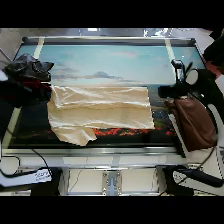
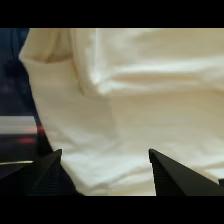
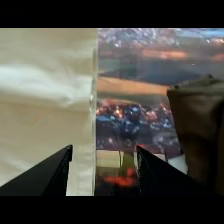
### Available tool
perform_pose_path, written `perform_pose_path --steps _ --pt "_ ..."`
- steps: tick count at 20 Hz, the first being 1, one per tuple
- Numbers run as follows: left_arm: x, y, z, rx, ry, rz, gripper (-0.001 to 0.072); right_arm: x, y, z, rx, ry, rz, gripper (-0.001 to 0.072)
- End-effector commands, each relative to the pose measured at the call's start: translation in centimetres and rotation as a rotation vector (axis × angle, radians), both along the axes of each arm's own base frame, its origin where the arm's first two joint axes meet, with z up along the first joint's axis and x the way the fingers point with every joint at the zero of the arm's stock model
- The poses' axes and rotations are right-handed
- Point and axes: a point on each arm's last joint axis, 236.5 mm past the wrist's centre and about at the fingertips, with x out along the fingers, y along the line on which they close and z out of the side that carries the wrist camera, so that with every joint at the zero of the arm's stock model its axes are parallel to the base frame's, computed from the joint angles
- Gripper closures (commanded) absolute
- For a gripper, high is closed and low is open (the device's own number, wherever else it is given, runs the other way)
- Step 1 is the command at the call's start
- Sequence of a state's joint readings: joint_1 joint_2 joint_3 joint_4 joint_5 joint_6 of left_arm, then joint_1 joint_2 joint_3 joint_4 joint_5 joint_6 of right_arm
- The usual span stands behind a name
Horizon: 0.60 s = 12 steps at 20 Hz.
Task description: Fold the shirts.
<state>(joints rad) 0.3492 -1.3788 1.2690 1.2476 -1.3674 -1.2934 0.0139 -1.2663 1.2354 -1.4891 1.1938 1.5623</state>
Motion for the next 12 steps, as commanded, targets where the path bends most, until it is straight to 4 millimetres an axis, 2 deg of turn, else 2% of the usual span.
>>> perform_pose_path --steps 1,3,5,7,10,12 --pt "-9.4 -1.8 -3.0 -0.1 0.012 0.153 0.0102 -5.5 0.9 -0.7 0.13 0.003 -0.08 0.0255" --pt "-13.7 -4.6 -5.2 -0.215 0.051 0.251 0.0102 -8.0 3.4 -2.9 0.286 0.054 -0.133 0.0255" --pt "-15.8 -6.6 -6.6 -0.295 0.084 0.323 0.0112 -9.1 5.4 -4.0 0.421 0.112 -0.15 0.0255" --pt "-16.9 -7.5 -7.9 -0.315 0.112 0.314 0.0111 -8.6 6.6 -4.0 0.504 0.112 -0.136 0.0255" --pt "-17.6 -8.1 -9.3 -0.333 0.155 0.321 0.0112 -6.6 6.5 -3.4 0.529 0.038 -0.172 0.0255" --pt "-17.4 -7.8 -10.2 -0.332 0.174 0.335 0.0112 -6.1 6.5 -3.0 0.534 0.014 -0.179 0.0256"
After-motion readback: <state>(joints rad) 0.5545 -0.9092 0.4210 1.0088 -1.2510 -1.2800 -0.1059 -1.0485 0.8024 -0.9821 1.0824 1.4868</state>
